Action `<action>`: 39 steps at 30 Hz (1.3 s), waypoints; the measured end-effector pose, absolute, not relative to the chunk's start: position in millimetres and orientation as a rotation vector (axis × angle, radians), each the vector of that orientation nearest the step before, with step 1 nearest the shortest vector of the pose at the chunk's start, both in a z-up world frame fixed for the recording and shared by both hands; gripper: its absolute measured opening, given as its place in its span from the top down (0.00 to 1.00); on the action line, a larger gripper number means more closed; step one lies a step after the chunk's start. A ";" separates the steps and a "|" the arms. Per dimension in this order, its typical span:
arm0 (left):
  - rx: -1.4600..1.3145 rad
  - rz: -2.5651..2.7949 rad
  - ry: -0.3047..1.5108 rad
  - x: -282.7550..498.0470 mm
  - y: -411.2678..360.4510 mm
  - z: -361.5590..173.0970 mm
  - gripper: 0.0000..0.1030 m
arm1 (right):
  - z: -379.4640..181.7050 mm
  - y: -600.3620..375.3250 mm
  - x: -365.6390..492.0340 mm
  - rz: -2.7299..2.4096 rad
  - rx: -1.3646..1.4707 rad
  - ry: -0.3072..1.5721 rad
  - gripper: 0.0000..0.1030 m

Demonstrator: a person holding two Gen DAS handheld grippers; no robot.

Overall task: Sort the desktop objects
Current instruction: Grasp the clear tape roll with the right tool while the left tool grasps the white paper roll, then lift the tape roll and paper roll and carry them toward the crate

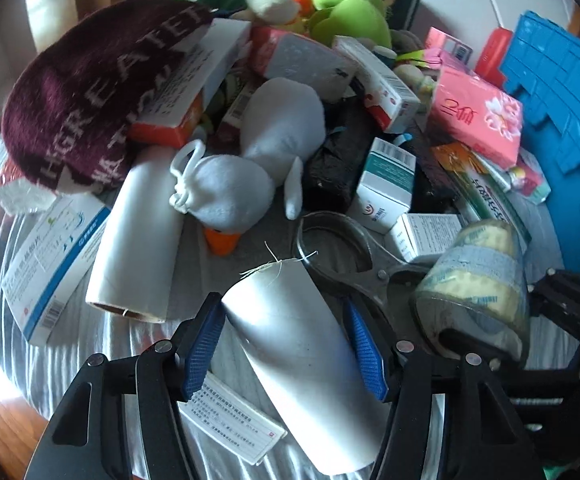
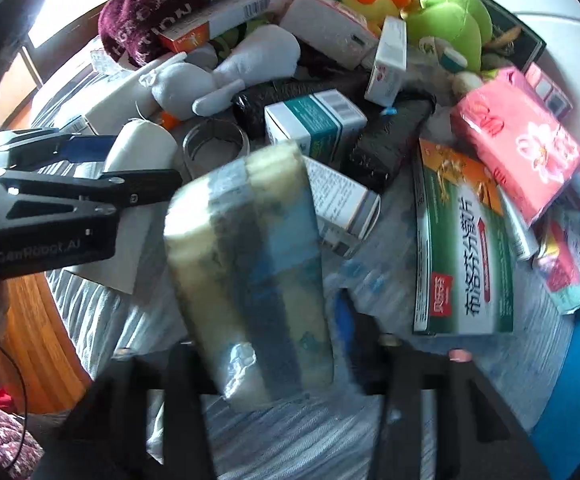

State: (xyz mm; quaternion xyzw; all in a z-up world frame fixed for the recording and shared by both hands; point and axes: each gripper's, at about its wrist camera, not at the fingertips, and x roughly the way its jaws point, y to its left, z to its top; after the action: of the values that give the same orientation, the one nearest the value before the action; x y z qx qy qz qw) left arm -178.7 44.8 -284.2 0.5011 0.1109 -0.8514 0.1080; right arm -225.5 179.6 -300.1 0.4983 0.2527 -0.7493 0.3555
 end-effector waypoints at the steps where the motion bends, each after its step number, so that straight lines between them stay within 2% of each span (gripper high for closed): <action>1: 1.475 -2.517 0.295 -179.0 47.7 -283.1 0.44 | -298.6 184.3 -228.6 -1.947 1.310 0.622 0.69; 2: 1.475 -2.529 0.264 -179.3 50.6 -282.1 0.44 | -296.6 189.3 -230.6 -1.959 1.319 0.602 0.79; 3: 1.468 -2.539 0.235 -178.8 53.2 -279.4 0.46 | -293.3 195.9 -233.0 -1.971 1.328 0.570 0.84; 5: 1.454 -2.556 0.186 -177.4 57.1 -272.6 0.49 | -285.4 207.4 -235.7 -1.984 1.338 0.508 0.88; 18: 1.326 -2.738 0.063 -163.7 65.7 -212.5 0.54 | -204.8 233.2 -212.3 -2.174 1.232 0.391 0.89; 29: 1.094 -3.001 -0.114 -165.8 67.6 -108.1 0.55 | -93.3 243.6 -179.3 -2.413 1.086 0.189 0.89; 39: 0.932 -3.210 -0.193 -164.4 84.5 -28.1 0.55 | -8.5 271.7 -157.2 -2.645 0.904 0.105 0.89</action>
State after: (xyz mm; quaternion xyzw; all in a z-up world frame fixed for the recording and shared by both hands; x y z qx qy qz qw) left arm -164.4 84.5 -28.1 0.2768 -0.0573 -0.9536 -0.1032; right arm -157.2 271.7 -8.5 0.3185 0.0370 -0.9315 0.1716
